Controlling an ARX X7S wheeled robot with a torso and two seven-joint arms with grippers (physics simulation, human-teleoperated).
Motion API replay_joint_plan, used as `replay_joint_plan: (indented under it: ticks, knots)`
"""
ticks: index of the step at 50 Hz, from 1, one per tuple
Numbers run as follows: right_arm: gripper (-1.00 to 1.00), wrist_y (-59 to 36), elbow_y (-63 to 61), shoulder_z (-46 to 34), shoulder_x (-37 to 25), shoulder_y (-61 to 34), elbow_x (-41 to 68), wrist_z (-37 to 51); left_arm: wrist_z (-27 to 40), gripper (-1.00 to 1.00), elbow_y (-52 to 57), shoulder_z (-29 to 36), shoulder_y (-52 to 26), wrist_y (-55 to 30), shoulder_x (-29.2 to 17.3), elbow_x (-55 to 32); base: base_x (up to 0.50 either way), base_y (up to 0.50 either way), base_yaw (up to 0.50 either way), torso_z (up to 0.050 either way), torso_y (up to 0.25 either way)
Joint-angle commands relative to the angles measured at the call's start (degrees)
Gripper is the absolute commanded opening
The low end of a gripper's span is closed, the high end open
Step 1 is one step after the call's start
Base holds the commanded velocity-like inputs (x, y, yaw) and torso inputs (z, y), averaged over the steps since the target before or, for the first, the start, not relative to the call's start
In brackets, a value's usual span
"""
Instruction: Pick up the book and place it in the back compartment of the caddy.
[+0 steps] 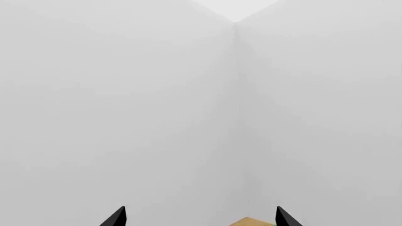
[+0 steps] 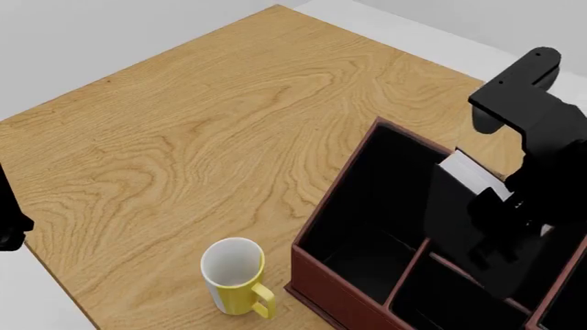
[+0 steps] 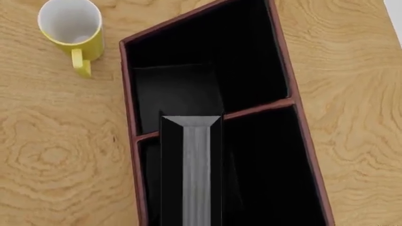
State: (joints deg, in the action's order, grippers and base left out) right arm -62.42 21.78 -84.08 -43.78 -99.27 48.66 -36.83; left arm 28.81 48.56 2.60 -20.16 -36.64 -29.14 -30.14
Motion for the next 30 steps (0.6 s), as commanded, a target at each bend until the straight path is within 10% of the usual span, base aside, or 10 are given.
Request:
replay_joint_plan:
  ticks: [1, 30]
  knots:
    - [-1.00, 0.56, -0.26, -0.73, 0.19, -0.41, -1.79, -1.50, 0.13, 1.00, 0.03, -0.01, 0.03, 0.09, -0.17, -0.26, 0.00, 0.00, 0.00, 0.000, 0.000]
    - [-1.00, 1.88, 0.84, -2.12, 1.26, 3.34, -1.83, -2.43, -0.13, 1.00, -1.25, 0.49, 1.05, 1.80, -0.31, 0.16, 0.00, 0.00, 0.00, 0.000, 0.001]
